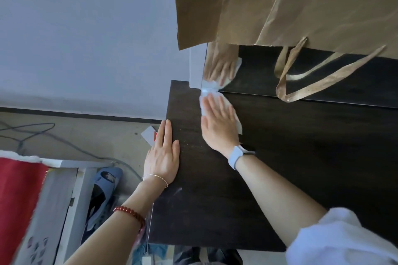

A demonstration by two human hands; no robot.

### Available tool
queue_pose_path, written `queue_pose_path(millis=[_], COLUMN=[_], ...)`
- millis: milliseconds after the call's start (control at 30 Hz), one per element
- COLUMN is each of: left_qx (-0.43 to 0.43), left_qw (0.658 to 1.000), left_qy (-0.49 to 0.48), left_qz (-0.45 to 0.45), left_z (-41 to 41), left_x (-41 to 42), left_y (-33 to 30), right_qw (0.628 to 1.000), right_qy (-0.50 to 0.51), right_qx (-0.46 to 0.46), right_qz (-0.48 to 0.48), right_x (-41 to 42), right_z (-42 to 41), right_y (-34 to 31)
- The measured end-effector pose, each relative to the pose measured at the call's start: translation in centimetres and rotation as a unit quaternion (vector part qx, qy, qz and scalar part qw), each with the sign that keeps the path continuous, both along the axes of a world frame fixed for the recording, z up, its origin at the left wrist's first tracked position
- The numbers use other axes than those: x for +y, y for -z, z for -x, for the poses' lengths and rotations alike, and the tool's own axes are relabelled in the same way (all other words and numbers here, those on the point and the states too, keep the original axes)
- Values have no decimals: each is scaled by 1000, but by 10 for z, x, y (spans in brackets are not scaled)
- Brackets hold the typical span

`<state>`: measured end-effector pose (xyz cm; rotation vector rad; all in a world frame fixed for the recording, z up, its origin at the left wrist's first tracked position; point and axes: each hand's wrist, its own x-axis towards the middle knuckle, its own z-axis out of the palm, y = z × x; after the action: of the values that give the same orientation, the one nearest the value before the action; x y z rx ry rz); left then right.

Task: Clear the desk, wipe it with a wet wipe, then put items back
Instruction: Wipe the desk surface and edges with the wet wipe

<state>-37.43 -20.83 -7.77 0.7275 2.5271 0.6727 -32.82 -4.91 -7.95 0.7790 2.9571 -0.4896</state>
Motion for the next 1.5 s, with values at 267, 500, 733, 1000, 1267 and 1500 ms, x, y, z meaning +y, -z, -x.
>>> queue_pose_path(millis=[267,500,733,1000,1267,1500], left_qx=[-103,-131,-121,14,164,133], left_qw=[990,953,959,979,972,974], left_qy=[-29,-193,-204,-129,166,124], left_qz=[-92,-192,-155,-160,-15,133], left_z=[4,1,-24,-73,-117,-95], left_x=[-6,-54,-100,-127,-101,-85], left_y=[1,-2,-8,-15,-4,9], right_qw=[992,967,944,818,788,983], right_qy=[-122,-253,-327,56,352,181], right_qx=[-13,-22,19,110,313,11], right_qz=[-35,8,20,562,396,-29], right_x=[-1,-56,-146,-155,-121,-109], right_z=[42,-4,-96,-117,-147,-217], right_y=[2,-5,-6,-30,-39,2])
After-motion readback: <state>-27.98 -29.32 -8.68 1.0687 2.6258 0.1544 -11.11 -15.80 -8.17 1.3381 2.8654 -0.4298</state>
